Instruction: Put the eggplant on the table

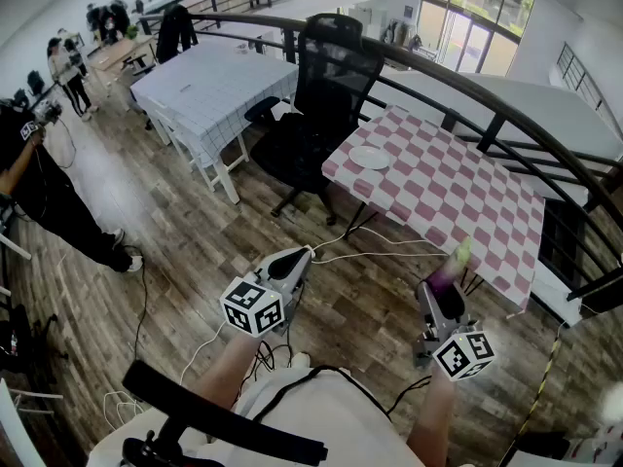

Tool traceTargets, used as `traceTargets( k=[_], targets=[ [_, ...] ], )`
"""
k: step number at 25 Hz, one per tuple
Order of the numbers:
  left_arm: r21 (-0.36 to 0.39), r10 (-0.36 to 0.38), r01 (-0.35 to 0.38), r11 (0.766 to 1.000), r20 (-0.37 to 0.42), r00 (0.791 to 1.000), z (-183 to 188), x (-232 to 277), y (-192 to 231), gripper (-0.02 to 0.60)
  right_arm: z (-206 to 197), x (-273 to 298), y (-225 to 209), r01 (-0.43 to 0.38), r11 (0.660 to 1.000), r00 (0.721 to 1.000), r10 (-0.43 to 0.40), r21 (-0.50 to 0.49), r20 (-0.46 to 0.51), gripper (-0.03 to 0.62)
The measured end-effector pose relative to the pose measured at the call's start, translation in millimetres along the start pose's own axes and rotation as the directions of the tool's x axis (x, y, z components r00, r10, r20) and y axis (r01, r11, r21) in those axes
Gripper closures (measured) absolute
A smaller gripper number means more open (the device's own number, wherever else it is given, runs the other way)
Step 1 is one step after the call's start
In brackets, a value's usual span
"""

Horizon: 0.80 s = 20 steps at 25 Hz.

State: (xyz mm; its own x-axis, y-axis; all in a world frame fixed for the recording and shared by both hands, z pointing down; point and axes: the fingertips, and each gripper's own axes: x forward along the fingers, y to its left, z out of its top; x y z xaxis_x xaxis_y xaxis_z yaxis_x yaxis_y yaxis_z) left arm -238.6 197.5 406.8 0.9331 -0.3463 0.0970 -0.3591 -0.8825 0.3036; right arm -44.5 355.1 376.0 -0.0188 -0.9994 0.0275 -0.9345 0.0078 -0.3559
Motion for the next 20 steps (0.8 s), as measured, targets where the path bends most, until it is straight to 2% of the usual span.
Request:
traceTargets(
  k=[20],
  targets=[
    [0.011,-0.006,0.006,1.000,0.006,1.000,-3.1,-3.9,-5.8,0.581,-4.2,-9.4,4.6,-0.027,1.000,1.000,0.026,0.006,0.013,0.356]
  ],
)
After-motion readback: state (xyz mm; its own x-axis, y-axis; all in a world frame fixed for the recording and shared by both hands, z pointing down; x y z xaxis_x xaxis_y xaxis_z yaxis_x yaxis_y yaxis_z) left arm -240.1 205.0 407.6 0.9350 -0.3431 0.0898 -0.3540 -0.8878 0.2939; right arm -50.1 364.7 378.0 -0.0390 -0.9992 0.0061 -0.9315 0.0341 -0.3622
